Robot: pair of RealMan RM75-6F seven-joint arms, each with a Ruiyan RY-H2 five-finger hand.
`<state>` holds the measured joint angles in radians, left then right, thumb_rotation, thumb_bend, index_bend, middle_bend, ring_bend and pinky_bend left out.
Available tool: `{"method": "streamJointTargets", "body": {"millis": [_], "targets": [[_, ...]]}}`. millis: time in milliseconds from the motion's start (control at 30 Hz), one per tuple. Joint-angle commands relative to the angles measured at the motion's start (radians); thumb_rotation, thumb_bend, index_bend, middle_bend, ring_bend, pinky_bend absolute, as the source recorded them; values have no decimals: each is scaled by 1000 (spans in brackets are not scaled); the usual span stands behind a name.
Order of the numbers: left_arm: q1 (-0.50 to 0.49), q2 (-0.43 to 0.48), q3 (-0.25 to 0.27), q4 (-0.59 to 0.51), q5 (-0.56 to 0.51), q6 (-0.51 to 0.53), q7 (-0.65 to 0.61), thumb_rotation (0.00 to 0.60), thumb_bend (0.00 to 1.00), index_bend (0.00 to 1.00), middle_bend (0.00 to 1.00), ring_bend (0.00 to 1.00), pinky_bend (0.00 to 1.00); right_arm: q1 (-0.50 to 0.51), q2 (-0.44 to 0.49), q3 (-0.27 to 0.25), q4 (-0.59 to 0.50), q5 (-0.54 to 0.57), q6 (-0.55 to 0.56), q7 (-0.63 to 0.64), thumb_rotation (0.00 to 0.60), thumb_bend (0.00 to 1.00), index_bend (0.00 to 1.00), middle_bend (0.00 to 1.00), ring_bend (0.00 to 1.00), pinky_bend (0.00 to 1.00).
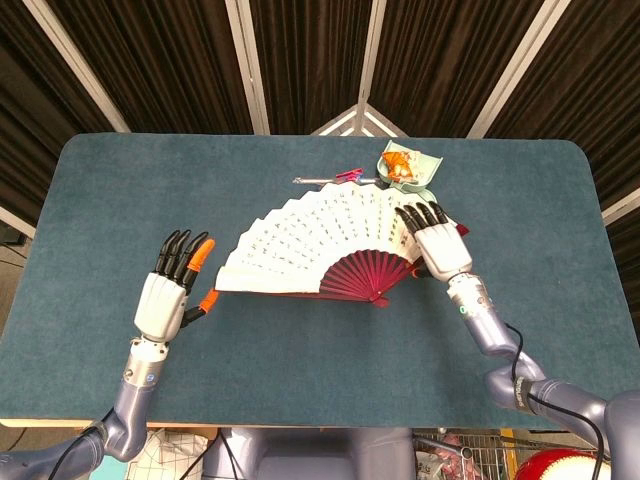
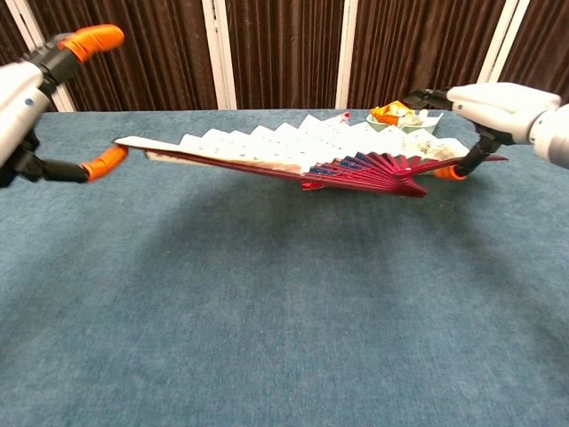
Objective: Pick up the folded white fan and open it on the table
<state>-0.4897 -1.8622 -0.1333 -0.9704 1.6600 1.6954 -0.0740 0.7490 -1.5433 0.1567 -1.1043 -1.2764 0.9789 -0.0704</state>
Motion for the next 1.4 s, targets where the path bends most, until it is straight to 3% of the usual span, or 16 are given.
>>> {"method": "streamJointTargets", "body": {"millis": [33, 267, 500, 600, 767, 900, 1067, 1400], "targets": [[6, 26, -4, -33, -1, 4, 16, 600, 456, 69, 58, 0, 35, -18, 8, -3, 2, 4, 11, -3, 600, 265, 0, 106, 48, 49], [23, 66, 1, -90, 3, 18, 33, 600, 455, 69, 57, 0, 36, -56, 25, -13, -7, -14, 42, 55, 600, 265, 0, 105, 48, 49], [92, 152, 42, -175, -7, 34, 86, 600, 456, 69, 52, 0, 36, -124, 63, -42, -41, -69, 140, 98, 600, 265, 0, 106, 60, 49], [129, 195, 59, -222, -25, 33, 132, 600, 456, 68, 47, 0, 36, -151, 73, -49, -37, -69, 179, 33, 600, 264, 0, 106, 85, 49], [195, 288, 99, -334, -70, 9, 197, 600, 456, 69, 43, 0, 36, -185, 113, -64, -71, -1, 141, -126, 600, 265, 0, 106, 90, 49], [225, 338, 120, -393, -94, -16, 216, 600, 455, 69, 42, 0, 36, -201, 155, -70, -147, 28, 96, -110, 600, 265, 0, 105, 95, 49], [240, 350, 119, -401, -112, -33, 191, 600, 456, 68, 41, 0, 36, -209, 216, -91, -243, 7, 70, -100, 600, 265, 0, 105, 95, 49], [245, 334, 96, -368, -110, -45, 154, 600, 455, 69, 40, 0, 36, -164, 269, -85, -448, 144, 18, -445, 600, 265, 0, 106, 110, 49]]}}
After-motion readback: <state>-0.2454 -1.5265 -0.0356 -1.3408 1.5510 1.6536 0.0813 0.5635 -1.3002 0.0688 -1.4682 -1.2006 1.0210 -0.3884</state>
